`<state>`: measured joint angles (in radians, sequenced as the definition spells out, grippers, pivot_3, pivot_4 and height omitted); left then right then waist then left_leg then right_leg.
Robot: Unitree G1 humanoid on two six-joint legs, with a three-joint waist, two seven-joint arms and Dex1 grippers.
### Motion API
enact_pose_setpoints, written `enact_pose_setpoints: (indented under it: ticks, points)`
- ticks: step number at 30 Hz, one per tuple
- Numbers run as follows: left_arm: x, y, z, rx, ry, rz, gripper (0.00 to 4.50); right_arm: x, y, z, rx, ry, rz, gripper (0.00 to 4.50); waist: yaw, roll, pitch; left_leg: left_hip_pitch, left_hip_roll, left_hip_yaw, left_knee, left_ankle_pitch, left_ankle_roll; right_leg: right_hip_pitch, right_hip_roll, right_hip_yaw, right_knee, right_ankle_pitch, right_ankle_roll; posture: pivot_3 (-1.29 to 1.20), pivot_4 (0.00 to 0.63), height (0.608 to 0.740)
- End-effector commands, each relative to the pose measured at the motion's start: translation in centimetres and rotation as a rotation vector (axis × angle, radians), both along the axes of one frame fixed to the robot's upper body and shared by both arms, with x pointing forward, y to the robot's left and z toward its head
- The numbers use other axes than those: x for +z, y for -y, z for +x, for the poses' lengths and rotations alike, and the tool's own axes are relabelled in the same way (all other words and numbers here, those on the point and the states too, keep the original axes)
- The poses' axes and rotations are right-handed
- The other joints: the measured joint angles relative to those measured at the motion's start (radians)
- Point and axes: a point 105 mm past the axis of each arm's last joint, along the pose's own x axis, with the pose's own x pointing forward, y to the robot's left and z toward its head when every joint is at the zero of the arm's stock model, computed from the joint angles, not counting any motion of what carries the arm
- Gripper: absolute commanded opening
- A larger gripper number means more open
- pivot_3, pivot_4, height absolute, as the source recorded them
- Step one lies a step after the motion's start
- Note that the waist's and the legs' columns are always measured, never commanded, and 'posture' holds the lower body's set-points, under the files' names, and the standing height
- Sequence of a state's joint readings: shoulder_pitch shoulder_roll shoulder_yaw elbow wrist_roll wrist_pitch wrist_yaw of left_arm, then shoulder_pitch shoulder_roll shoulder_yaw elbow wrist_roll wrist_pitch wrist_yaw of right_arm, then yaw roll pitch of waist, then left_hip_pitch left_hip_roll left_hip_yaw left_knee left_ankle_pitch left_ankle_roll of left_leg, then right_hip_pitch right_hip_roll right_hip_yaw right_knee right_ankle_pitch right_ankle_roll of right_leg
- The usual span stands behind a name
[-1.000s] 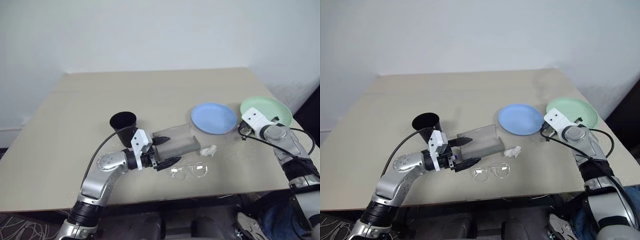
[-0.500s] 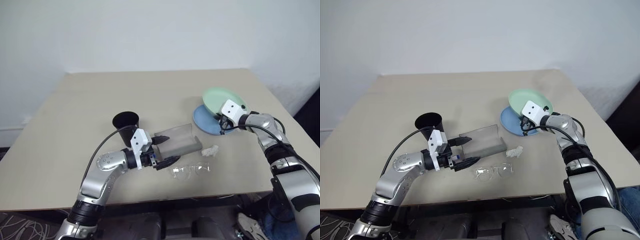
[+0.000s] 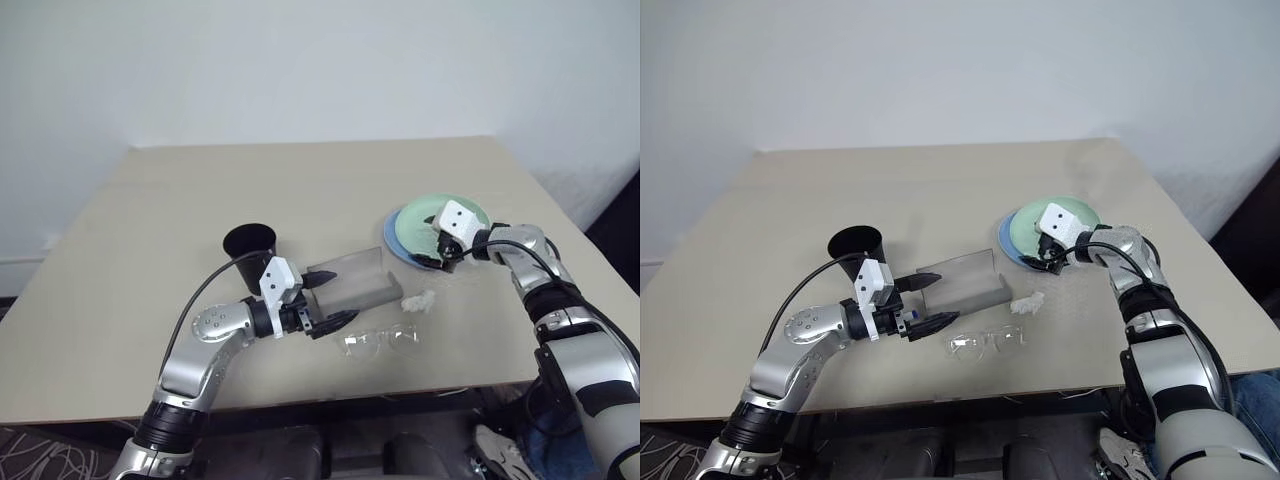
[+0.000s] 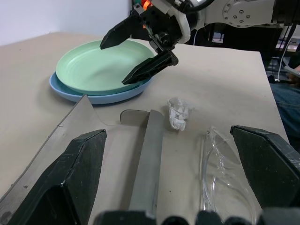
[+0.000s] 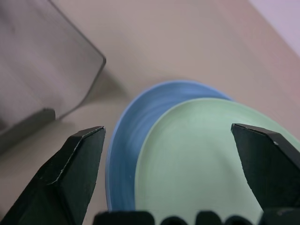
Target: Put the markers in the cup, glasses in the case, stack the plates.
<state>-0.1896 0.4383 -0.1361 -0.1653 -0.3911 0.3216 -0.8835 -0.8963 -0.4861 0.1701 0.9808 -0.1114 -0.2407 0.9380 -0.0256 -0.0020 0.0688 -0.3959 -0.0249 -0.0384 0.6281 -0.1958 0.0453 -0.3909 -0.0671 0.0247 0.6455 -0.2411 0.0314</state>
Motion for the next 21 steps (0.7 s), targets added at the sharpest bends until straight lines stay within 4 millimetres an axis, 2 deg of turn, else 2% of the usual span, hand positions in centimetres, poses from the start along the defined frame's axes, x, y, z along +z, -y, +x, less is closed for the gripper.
enact_pose_setpoints:
  ticks: [1,8,12,21]
  points:
    - [1.5,-0.1,0.0,-0.004,0.065,-0.01,4.5,3.6,-0.8,0.1,0.046,0.083,0.106,4.47,0.0,0.0,0.0,0.0,0.0,0.0,0.0,0.0,0.0,0.0,0.0,0.0,0.0,0.0,0.0,0.0,0.0,0.738]
    - [1.5,0.0,0.0,-0.011,0.065,-0.01,4.5,4.3,-0.5,-2.5,0.156,-0.035,0.179,4.47,0.005,0.0,0.0,0.0,0.0,0.0,0.0,0.0,0.0,0.0,0.0,0.0,0.0,0.001,0.001,0.0,0.0,0.738]
    - [1.5,0.0,0.2,-0.016,0.065,-0.006,4.5,3.5,0.0,-4.6,0.228,-0.16,0.155,4.47,0.005,0.0,0.0,-0.001,0.0,0.0,0.001,-0.001,-0.001,0.0,-0.001,0.0,0.0,0.0,0.001,0.0,0.0,0.738]
    - [1.6,0.2,0.2,-0.03,0.064,-0.008,4.5,0.6,0.6,-7.1,0.266,-0.343,0.105,4.47,0.004,0.0,0.0,0.0,0.001,0.001,0.002,-0.002,-0.003,0.0,0.0,0.0,0.0,0.0,0.002,0.0,0.0,0.738]
